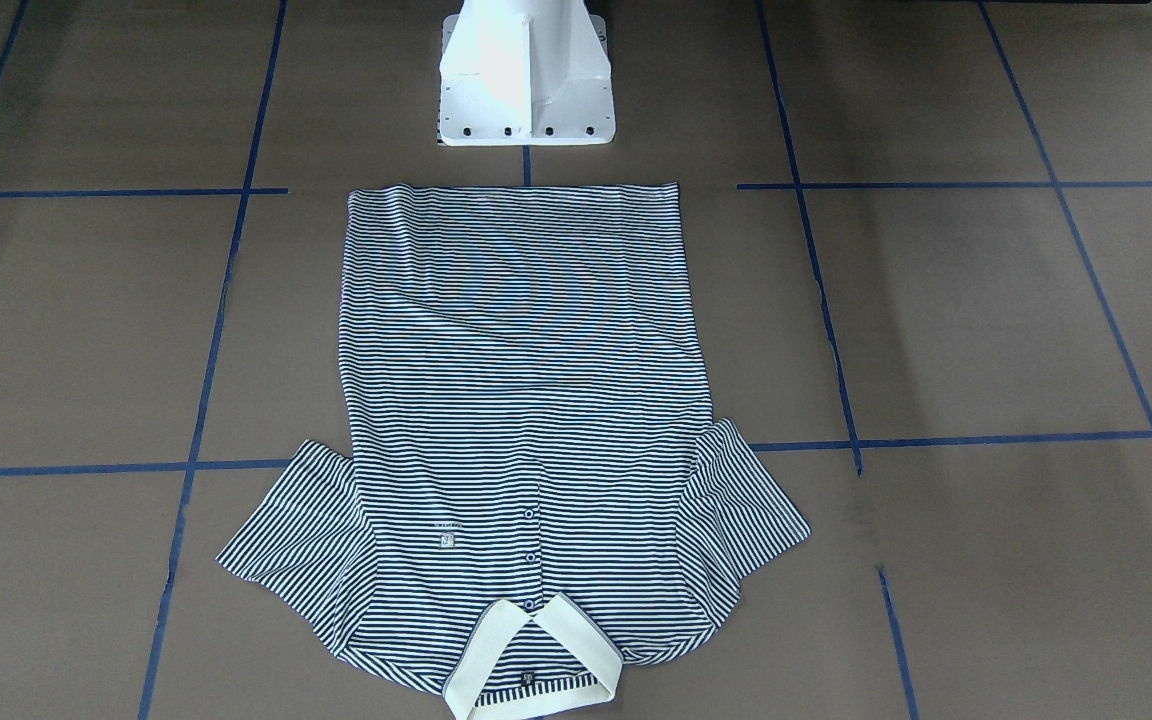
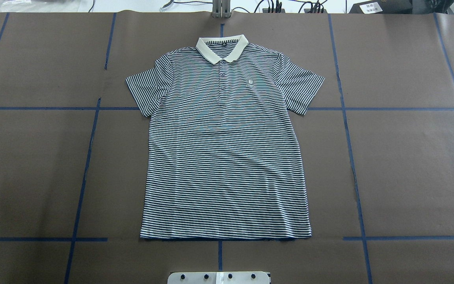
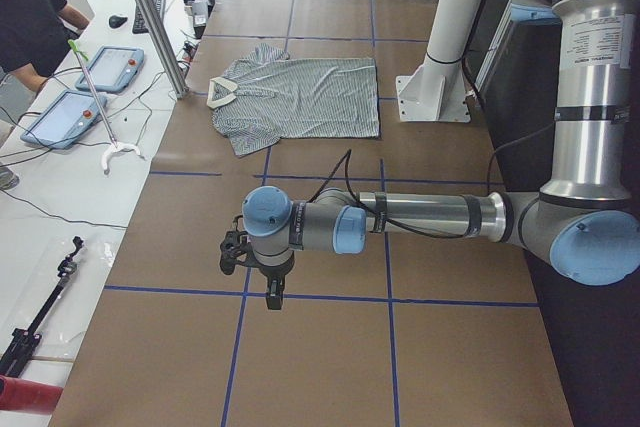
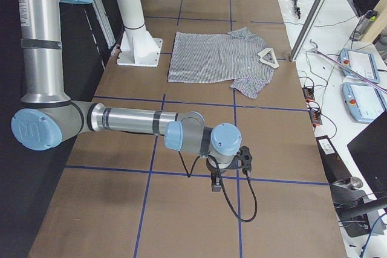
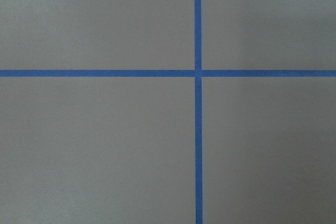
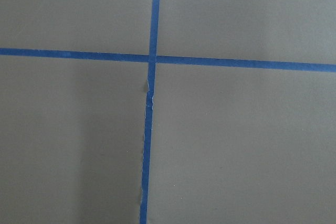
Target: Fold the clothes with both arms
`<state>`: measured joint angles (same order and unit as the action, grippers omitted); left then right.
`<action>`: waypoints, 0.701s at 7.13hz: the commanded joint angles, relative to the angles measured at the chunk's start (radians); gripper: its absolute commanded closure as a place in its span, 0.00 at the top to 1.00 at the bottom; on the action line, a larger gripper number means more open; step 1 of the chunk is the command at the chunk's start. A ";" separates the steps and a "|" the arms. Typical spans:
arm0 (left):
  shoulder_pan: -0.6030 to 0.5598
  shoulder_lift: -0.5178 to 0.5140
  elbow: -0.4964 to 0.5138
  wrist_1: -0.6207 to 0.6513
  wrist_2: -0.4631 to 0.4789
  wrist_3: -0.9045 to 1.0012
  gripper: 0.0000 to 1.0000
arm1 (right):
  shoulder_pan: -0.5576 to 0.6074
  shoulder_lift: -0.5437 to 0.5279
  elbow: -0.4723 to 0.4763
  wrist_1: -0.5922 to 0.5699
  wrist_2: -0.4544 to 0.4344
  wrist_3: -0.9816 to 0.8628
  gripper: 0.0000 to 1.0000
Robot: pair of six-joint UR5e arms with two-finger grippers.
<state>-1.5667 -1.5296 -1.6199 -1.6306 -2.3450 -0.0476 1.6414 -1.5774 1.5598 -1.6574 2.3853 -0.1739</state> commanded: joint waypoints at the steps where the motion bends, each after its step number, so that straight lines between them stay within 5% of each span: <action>1: -0.001 -0.001 0.000 0.000 0.004 0.000 1.00 | 0.000 0.011 0.006 -0.001 0.011 0.004 1.00; 3: 0.002 -0.079 -0.015 0.002 0.007 -0.006 1.00 | -0.011 0.103 -0.016 0.011 0.037 0.051 1.00; 5: 0.008 -0.212 -0.037 -0.002 -0.008 -0.009 1.00 | -0.146 0.149 -0.024 0.205 0.035 0.262 1.00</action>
<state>-1.5621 -1.6635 -1.6400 -1.6307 -2.3422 -0.0541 1.5785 -1.4561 1.5466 -1.5714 2.4213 -0.0381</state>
